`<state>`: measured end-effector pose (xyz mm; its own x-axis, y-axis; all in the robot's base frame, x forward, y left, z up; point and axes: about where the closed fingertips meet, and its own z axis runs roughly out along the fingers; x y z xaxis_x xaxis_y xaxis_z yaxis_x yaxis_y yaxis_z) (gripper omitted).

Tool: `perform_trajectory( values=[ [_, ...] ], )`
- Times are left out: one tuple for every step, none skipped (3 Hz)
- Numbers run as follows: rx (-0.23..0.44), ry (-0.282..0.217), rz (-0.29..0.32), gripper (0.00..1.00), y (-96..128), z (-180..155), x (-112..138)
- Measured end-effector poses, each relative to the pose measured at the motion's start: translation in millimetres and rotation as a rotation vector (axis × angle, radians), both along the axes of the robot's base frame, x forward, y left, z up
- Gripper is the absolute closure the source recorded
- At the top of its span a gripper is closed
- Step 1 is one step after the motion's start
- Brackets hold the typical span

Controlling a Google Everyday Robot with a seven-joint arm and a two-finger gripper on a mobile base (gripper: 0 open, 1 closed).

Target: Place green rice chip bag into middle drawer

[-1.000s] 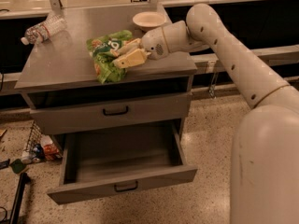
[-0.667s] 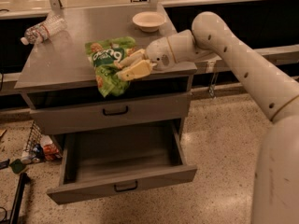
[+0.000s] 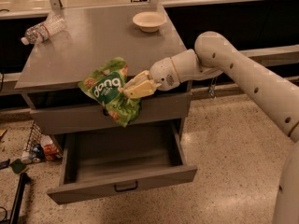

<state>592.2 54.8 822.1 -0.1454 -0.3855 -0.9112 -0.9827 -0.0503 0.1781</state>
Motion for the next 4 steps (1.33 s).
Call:
perform_trajectory(
  values=[
    [-0.010, 0.029, -0.019, 1.00, -2.1, -13.6, -17.7],
    [-0.016, 0.097, -0.051, 1.00, -9.8, -50.0, -51.3],
    [-0.033, 0.150, -0.055, 1.00, -18.3, -94.9, -69.9],
    [-0.045, 0.176, -0.053, 1.00, -20.5, -127.1, -73.2]
  ],
)
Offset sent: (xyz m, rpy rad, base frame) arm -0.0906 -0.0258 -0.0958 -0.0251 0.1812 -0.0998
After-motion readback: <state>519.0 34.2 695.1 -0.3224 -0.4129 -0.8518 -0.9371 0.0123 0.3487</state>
